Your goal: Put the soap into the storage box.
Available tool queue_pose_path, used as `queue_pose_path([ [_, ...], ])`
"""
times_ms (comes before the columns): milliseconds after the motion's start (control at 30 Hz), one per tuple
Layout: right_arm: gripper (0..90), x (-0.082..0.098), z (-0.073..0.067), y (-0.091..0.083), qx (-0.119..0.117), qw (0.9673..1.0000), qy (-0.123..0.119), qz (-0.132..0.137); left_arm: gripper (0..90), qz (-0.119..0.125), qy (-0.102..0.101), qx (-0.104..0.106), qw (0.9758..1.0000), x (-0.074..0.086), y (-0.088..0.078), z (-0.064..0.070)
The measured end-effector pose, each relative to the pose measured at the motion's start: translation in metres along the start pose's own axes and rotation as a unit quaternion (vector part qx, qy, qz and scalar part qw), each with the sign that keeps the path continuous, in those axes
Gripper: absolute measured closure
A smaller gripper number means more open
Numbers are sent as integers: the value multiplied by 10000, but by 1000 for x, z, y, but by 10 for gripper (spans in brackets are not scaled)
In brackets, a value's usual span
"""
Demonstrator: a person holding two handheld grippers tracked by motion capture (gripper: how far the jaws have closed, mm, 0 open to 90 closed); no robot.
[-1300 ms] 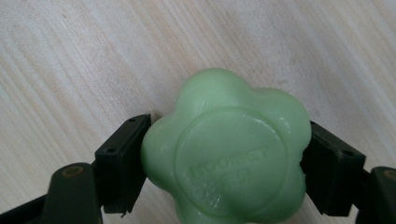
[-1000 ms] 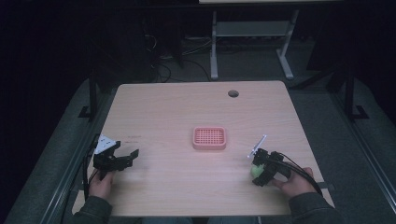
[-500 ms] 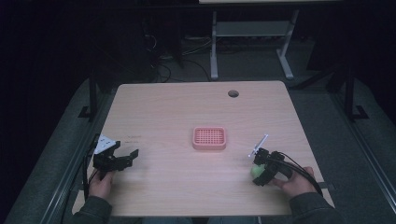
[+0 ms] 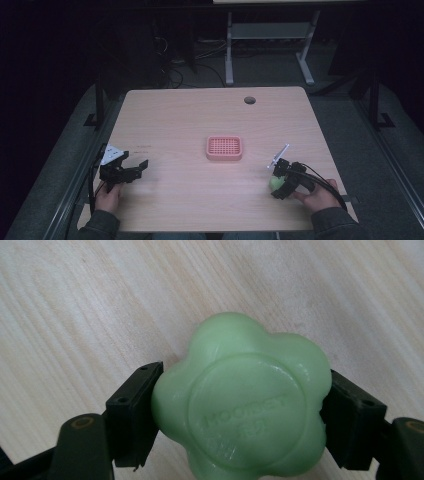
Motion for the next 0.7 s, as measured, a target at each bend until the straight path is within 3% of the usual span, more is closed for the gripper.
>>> queue_pose_path([
  [700, 257, -22, 3, -12, 65, 9997, -172, 172, 144, 75, -66, -17, 9999, -2, -1, 0],
])
Point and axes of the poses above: each handheld gripper's, and its own axes: y roughly forward along the jaws, x roughly out of its underside, z roughly to its right, the point moved 9 cm from there along y, roughly forward along the jaws, and after that the axes turned 9 degrees about z, right-handed, at the moved point
